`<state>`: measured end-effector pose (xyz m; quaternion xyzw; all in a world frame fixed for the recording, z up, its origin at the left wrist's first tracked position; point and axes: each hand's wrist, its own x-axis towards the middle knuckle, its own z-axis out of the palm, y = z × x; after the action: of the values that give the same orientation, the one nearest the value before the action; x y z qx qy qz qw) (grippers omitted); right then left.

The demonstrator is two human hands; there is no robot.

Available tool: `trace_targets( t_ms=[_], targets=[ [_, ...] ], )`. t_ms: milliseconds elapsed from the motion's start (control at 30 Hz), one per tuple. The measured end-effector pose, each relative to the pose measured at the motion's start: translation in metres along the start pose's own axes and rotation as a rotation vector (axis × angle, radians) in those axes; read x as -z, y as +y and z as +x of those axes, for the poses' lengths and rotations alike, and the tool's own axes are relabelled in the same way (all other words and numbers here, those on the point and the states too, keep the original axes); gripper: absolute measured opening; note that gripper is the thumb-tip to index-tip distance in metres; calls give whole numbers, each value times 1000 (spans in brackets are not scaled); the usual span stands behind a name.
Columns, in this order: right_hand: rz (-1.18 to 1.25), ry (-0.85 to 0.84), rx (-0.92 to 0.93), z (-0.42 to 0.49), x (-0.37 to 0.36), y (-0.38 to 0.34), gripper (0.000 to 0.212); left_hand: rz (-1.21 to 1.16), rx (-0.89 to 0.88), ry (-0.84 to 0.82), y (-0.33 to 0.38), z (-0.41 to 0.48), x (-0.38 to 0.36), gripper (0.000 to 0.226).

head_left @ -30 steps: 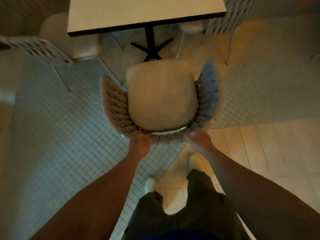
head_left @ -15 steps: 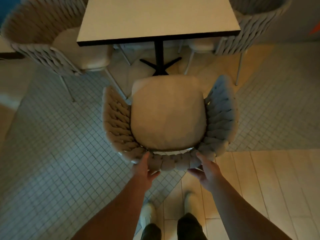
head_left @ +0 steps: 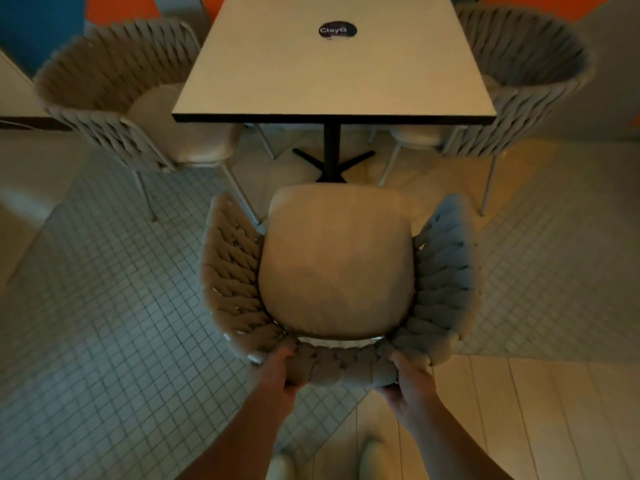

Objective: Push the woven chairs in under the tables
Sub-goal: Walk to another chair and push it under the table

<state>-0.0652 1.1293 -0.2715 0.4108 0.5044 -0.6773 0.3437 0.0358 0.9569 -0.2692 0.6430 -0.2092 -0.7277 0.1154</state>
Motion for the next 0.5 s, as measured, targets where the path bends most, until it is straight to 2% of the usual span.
trace_targets(
  t_ms=[167,500],
  targets=[
    [20,-9,-7,7,-23,-8,34,-7,-31,31,23,11,-9,47],
    [-51,-19,70,15,-89,-12,38,46,-29,0,79,47,-24,44]
  ],
)
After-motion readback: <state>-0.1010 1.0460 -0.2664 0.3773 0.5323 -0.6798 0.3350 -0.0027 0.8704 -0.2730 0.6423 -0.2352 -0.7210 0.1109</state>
